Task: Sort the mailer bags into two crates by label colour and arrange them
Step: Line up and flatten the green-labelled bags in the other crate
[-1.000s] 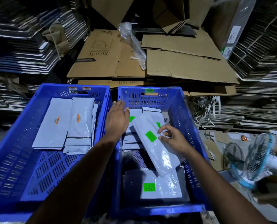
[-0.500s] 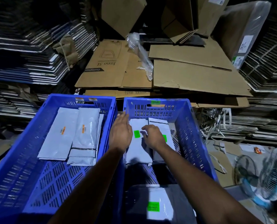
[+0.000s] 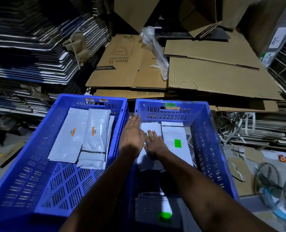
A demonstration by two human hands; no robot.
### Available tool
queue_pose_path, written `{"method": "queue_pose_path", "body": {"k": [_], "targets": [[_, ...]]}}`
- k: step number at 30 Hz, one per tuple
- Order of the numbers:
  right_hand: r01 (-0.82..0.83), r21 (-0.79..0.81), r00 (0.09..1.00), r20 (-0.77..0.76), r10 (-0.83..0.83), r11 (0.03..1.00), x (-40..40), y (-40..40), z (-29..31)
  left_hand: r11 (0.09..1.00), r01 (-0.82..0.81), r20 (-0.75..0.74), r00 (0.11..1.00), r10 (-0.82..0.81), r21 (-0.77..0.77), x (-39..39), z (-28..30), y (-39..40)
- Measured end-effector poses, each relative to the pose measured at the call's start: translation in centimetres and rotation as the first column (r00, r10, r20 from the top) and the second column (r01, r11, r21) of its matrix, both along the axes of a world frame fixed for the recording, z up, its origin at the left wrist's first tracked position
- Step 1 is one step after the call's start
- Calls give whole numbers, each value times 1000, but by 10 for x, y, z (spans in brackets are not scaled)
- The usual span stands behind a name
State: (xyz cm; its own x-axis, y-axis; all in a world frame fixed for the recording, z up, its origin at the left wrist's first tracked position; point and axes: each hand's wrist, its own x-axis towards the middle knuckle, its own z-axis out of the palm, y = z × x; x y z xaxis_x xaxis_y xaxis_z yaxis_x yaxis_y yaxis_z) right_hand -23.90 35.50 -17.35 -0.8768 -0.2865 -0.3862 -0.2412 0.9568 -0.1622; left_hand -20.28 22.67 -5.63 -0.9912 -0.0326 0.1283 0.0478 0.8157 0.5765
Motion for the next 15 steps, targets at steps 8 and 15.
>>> {"method": "queue_pose_path", "body": {"k": [8, 15], "targets": [[57, -310, 957, -254, -141, 949, 37, 13, 51, 1000, 19, -30, 999, -18, 20, 3, 1, 1], [-11, -237, 988, 149, 47, 971, 143, 72, 73, 998, 60, -69, 996, -61, -17, 6, 0, 0]]}}
